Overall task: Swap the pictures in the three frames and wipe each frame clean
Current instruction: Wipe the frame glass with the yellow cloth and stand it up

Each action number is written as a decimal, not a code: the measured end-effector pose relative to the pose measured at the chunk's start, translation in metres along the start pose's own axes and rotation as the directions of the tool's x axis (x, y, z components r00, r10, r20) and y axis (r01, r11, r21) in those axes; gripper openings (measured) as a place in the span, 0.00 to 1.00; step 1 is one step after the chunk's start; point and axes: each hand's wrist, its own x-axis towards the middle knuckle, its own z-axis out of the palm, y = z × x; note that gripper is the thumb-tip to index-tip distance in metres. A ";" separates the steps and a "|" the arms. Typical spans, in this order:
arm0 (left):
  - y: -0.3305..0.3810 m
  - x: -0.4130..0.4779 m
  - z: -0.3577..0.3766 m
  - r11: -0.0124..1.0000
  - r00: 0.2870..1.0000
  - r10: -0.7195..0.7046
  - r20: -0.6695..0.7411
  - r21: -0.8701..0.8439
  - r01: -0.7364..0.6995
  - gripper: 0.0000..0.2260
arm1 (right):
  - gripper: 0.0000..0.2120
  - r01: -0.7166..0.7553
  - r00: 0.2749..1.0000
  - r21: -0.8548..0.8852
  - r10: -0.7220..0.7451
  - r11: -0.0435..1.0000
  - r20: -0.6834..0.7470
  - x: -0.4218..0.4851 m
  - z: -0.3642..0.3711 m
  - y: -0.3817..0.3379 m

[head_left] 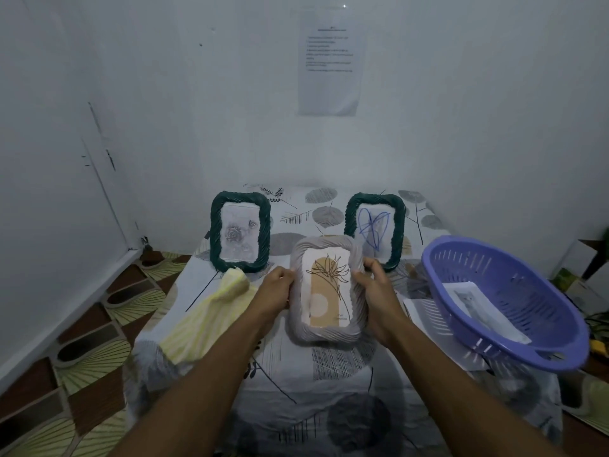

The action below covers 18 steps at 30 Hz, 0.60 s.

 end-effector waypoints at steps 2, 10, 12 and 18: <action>-0.001 0.010 0.002 0.992 1.000 -0.020 -0.019 -0.126 0.018 0.15 | 0.09 -0.022 0.999 0.001 0.022 1.000 0.040 0.006 0.002 0.001; 0.019 0.054 -0.013 0.967 0.995 0.043 -0.090 -0.247 -0.064 0.16 | 0.07 0.087 0.993 -0.081 -0.080 0.993 0.093 0.055 0.031 -0.020; 0.023 0.066 -0.017 0.959 0.993 0.055 -0.103 -0.272 -0.081 0.15 | 0.07 0.101 0.992 -0.087 -0.094 0.991 0.088 0.069 0.038 -0.022; 0.017 0.105 -0.014 0.945 0.991 0.040 -0.126 -0.319 -0.079 0.17 | 0.08 0.066 0.996 -0.022 -0.064 0.998 0.060 0.106 0.044 -0.010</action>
